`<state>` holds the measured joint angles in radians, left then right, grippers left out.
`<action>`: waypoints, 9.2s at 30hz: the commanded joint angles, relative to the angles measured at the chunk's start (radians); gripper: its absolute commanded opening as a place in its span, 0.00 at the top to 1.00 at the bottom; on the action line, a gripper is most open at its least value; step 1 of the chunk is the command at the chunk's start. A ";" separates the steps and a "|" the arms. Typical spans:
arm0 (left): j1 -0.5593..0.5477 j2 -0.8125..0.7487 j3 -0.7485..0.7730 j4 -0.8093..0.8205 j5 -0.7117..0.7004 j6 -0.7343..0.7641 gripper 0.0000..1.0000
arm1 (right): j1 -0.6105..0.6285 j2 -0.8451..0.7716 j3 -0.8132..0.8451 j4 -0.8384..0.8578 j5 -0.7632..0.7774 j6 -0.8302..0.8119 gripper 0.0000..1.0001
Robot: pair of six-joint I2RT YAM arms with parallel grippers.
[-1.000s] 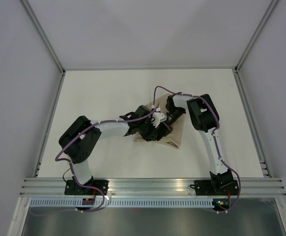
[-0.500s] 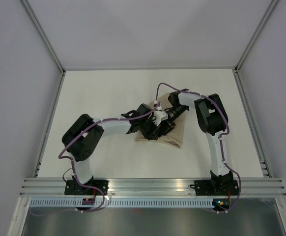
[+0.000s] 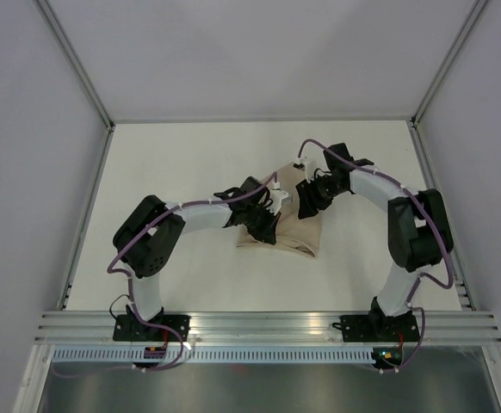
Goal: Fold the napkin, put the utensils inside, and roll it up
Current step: Roll the napkin at the center of the board.
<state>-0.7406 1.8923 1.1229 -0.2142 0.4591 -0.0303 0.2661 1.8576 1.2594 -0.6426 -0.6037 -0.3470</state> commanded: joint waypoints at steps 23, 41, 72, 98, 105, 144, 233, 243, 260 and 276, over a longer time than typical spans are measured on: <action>0.000 0.129 0.092 -0.275 0.038 -0.115 0.98 | 0.487 -0.526 -0.532 0.442 0.458 -0.253 0.53; 0.000 0.169 0.138 -0.312 0.044 -0.114 0.98 | 0.567 -0.480 -0.630 0.523 0.509 -0.306 0.61; 0.004 0.142 0.135 -0.266 0.090 -0.175 0.86 | 0.223 -0.155 -0.401 0.264 0.041 -0.270 1.00; 0.092 -0.177 -0.089 0.128 -0.062 -0.299 0.54 | 0.058 0.202 -0.075 -0.190 -0.159 -0.371 1.00; 0.092 -0.309 -0.176 0.275 -0.091 -0.258 0.53 | 0.050 0.326 0.050 -0.322 -0.186 -0.409 0.99; -0.418 -0.124 -0.155 0.320 -0.669 0.254 0.55 | -0.050 0.655 0.308 -0.555 -0.212 -0.397 0.99; 0.093 0.315 0.066 -0.100 0.633 -0.085 0.98 | 0.515 -0.459 -0.669 0.511 0.306 -0.595 0.59; 0.112 0.280 0.071 -0.109 0.604 -0.060 0.98 | 0.513 -0.339 -0.611 0.362 0.325 -0.586 0.96; 0.190 -0.125 -0.070 0.153 -0.131 -0.318 0.63 | 0.285 0.024 -0.213 -0.296 -0.025 -0.693 0.99; -0.020 -0.745 -0.411 0.428 -0.572 -0.081 0.60 | 0.196 0.532 0.239 -0.762 -0.128 -0.708 0.99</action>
<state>-0.6353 1.1778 0.7216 0.1745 0.0078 -0.2981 0.4534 2.2971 1.4673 -1.3888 -0.8658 -1.0016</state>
